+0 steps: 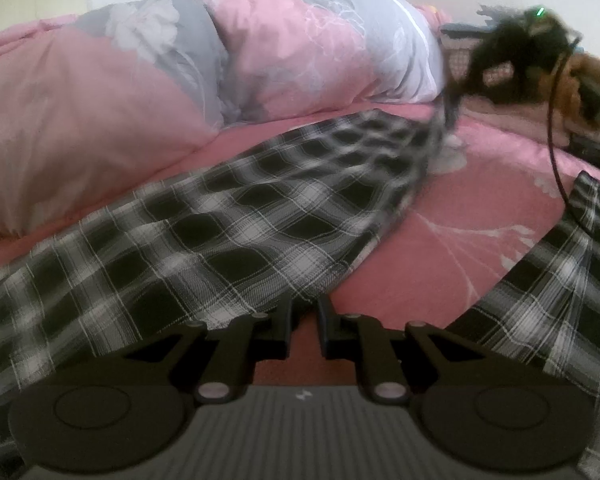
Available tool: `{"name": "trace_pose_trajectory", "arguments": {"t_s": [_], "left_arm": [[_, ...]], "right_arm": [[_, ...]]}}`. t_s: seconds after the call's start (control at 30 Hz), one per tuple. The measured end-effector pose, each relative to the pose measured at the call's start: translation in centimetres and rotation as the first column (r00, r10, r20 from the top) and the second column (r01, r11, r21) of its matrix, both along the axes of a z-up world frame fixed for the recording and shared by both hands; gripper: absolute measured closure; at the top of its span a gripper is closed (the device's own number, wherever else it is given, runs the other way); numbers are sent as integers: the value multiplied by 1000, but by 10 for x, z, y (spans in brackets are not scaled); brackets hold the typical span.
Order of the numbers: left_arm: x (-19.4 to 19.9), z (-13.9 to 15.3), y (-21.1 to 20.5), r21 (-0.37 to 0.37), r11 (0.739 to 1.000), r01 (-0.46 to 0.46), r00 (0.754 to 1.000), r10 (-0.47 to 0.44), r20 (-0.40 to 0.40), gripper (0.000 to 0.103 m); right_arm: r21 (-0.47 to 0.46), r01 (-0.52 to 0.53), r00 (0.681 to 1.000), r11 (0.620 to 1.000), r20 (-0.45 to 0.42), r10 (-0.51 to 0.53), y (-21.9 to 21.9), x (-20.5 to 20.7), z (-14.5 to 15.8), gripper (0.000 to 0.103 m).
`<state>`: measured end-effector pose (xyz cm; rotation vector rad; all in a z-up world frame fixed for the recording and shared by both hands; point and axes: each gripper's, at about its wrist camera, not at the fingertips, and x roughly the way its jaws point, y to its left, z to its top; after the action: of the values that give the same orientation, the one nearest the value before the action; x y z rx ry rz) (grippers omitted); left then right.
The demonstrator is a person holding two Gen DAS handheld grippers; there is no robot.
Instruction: Fold clothes
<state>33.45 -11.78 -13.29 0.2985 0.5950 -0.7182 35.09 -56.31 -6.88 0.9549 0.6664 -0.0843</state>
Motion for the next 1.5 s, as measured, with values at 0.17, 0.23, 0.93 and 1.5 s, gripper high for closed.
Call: {"name": "trace_pose_trajectory", "arguments": {"t_s": [0.17, 0.23, 0.93, 1.5], "left_arm": [[2, 0, 3, -14, 1000, 1, 1000, -1, -9, 89], [1, 1, 3, -16, 1000, 1, 1000, -1, -8, 89], [6, 4, 6, -40, 999, 4, 999, -5, -33, 88], [8, 11, 12, -69, 997, -42, 998, 40, -39, 87]], "right_arm": [[-114, -29, 999, 993, 40, 34, 11, -8, 26, 102], [-70, 9, 998, 998, -57, -12, 1, -6, 8, 102], [-342, -108, 994, 933, -6, 112, 28, -21, 11, 98], [-247, -185, 978, 951, 47, 202, 36, 14, -7, 96]]}}
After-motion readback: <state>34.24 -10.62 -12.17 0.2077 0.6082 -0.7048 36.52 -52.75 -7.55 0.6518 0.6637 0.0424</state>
